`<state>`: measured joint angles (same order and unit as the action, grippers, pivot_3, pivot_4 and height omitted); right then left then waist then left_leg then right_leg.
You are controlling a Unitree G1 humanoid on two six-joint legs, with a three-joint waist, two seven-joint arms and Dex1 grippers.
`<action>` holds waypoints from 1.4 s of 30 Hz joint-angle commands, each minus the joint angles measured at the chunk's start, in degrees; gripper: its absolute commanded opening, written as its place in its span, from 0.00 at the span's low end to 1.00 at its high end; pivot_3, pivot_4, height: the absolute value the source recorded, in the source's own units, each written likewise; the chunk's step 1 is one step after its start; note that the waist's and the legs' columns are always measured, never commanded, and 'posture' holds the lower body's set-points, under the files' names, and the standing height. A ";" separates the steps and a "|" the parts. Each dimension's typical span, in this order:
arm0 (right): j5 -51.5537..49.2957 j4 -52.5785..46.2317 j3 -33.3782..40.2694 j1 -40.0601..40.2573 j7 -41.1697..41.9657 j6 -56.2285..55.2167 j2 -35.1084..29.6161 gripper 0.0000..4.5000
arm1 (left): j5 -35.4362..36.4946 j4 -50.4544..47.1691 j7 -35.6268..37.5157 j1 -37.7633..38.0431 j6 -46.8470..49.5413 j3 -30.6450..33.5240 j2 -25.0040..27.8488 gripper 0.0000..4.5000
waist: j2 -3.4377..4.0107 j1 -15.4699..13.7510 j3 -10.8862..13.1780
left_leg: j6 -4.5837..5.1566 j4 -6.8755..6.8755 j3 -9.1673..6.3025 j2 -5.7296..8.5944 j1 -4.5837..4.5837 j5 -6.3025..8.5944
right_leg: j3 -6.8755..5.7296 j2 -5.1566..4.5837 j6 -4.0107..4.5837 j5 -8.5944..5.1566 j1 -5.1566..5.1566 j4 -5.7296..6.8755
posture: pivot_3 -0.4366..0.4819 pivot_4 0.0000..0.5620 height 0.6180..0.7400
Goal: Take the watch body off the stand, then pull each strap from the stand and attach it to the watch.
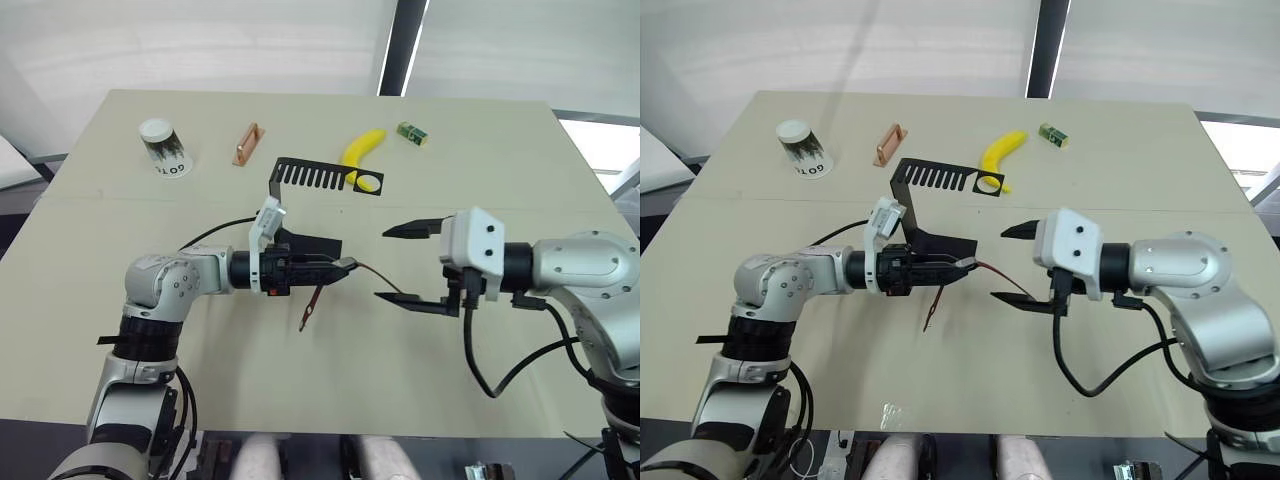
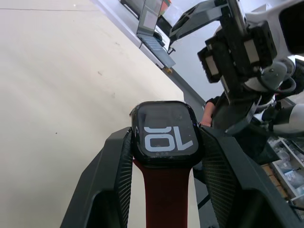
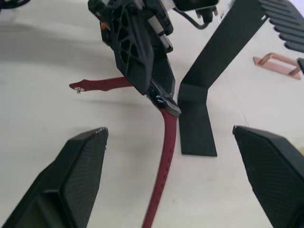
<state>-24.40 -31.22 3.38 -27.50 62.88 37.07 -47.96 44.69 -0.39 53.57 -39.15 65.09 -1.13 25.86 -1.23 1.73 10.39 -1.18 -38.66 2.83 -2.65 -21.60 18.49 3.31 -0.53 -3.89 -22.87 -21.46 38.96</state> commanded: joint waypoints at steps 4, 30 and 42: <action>-13.62 0.26 8.13 3.39 6.45 5.19 -5.03 0.98 | -5.18 -6.27 8.53 0.42 -11.67 -4.83 6.45 0.36 | 0.00 0.06 0.00 | 0.00 0.09 0.00 0.00 -0.02 0.00 | 0.00 0.02 0.00 0.00 -0.01 -0.09 | 0.48 0.27 1.00; -20.15 -8.76 9.80 16.61 0.54 1.87 -5.93 0.98 | -26.01 -11.24 20.34 12.82 -59.61 -7.23 18.33 0.36 | 0.00 -0.05 0.00 | 0.12 0.16 0.02 -0.02 -0.05 0.07 | 0.02 0.02 0.00 0.00 0.04 -0.25 | 0.48 0.27 1.00; -18.46 -7.75 7.72 17.78 -0.14 -0.41 -6.44 0.98 | -33.07 -13.36 17.96 18.38 -52.15 -13.60 19.83 0.36 | 0.00 0.00 0.00 | 0.16 0.20 0.02 -0.02 -0.03 0.09 | 0.04 0.02 0.00 0.00 0.04 -0.27 | 0.48 0.27 1.00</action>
<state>-42.72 -37.79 11.01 -9.77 62.84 37.57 -53.80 13.06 -12.96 72.65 -20.24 13.07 -14.43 45.82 -1.23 1.73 10.39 -1.01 -38.48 2.85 -2.67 -21.63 18.58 3.35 -0.51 -3.88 -22.87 -21.42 38.69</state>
